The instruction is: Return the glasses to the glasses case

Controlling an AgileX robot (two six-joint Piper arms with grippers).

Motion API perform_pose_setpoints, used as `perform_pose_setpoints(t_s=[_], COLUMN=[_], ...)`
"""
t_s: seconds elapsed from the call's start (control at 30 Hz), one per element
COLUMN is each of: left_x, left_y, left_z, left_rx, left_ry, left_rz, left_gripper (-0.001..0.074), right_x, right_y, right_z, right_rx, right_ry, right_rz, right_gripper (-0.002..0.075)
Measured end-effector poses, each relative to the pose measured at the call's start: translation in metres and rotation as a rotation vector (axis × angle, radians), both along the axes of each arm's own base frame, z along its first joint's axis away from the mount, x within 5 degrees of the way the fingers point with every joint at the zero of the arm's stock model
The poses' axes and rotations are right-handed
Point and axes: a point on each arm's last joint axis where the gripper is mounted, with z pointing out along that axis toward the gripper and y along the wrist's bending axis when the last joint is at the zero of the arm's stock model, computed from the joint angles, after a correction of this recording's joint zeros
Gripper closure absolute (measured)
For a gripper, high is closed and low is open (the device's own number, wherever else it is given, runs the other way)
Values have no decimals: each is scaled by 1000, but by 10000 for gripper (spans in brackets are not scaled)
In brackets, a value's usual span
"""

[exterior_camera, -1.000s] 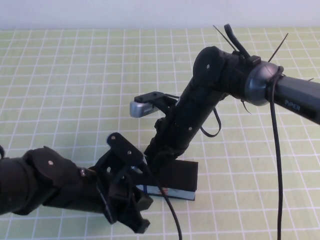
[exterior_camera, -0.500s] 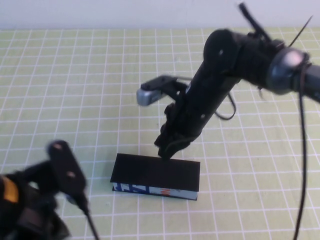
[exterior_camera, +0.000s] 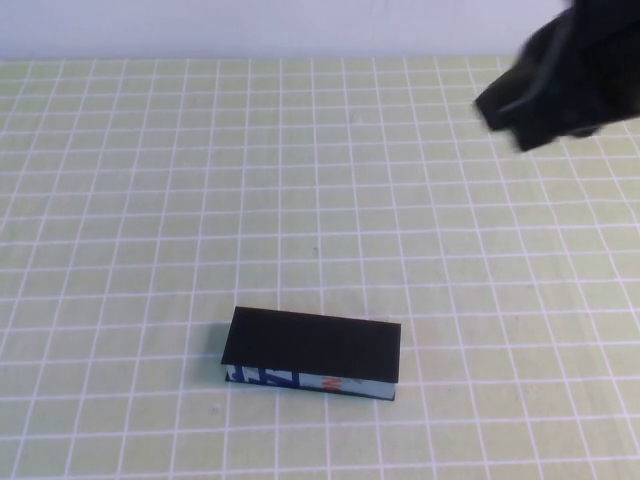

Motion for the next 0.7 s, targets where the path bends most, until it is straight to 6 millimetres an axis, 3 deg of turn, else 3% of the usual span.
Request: perform_pose_setpoints(t_s=[0.13, 0.23, 0.5, 0.7], left_x=[-14, -20, -16, -14], left_y=[7, 10, 0, -2], left_z=[-24, -43, -83, -83], left_rx=[-81, -159, -237, -257], left_ry=[-5, 11, 89, 63], left_rz=[15, 34, 24, 16], left_gripper=[738, 738, 738, 738], right_x=[-52, -85, -151, -169], right_y=[-36, -59, -109, -123], right_z=[21, 11, -96, -164], right_rx=[128, 196, 263, 363], right_ry=[-166, -261, -376, -359], right_rz=[-27, -42, -98, -174], right_gripper=[743, 743, 743, 743])
